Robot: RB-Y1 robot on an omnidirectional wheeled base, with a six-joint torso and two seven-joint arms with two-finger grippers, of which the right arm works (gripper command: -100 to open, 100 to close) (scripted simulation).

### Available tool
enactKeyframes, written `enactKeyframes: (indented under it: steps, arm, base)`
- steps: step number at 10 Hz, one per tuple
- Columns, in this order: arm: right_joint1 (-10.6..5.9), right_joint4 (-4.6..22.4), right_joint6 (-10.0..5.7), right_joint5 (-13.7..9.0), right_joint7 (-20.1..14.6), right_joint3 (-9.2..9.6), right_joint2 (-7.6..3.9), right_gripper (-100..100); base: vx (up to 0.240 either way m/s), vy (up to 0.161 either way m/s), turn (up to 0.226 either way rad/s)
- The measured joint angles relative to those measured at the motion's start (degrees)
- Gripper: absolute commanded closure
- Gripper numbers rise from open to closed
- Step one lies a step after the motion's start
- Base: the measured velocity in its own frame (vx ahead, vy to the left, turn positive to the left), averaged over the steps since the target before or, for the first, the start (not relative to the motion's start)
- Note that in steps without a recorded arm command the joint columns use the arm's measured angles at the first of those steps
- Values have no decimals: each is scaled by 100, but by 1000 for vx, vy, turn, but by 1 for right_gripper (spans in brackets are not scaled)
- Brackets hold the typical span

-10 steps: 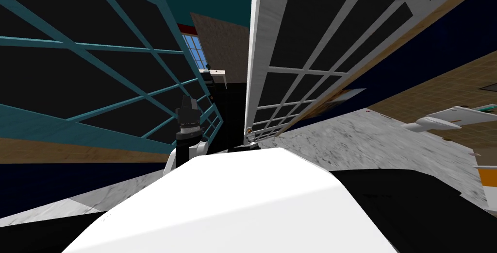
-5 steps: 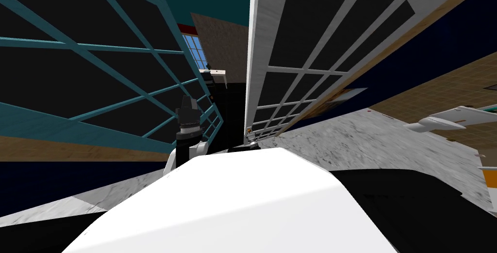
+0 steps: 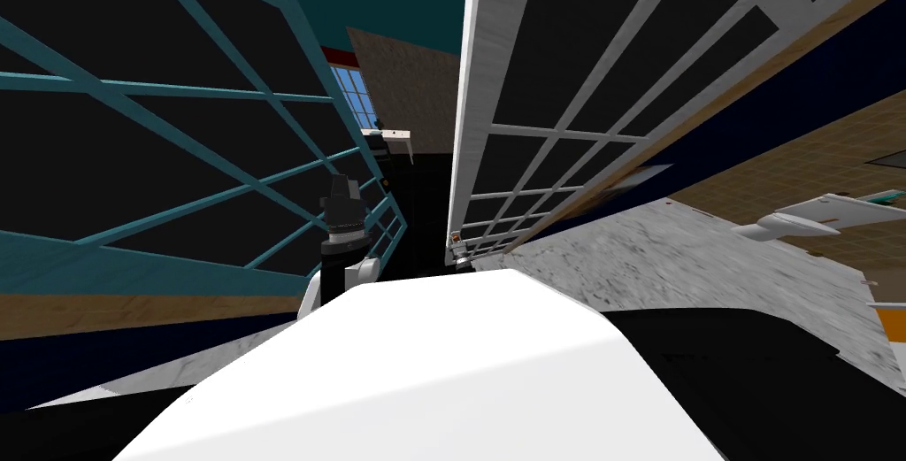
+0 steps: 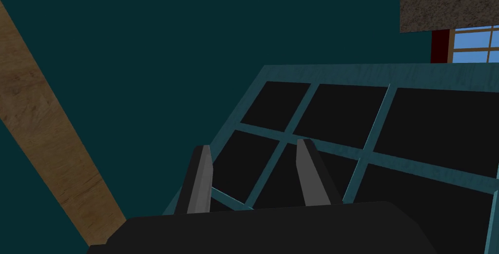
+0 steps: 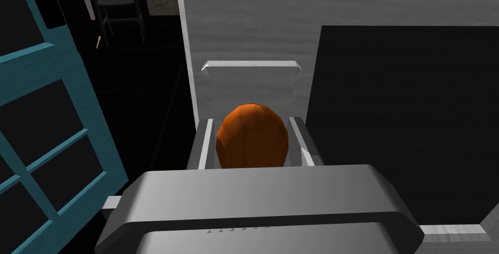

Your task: Push the door open

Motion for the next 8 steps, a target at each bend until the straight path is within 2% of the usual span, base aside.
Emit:
enactKeyframes:
  steps: [1, 3, 5, 6, 8]
  arm:
    - [-16, -48, 45, -32, 29, -87, -6, 100]
    - [-21, -22, 35, -52, 63, -206, 50, 100]
    - [-128, 181, -29, -74, 50, -347, 163, 100]
    - [-107, 100, 14, -102, 70, -429, 123, 100]
    - [-98, 140, -8, -125, 117, -574, 177, 100]
  base:
    - [167, 59, -45]
    - [181, 65, -46]
    - [145, 84, -41]
    - [153, 79, -43]
    - [129, 53, -44]
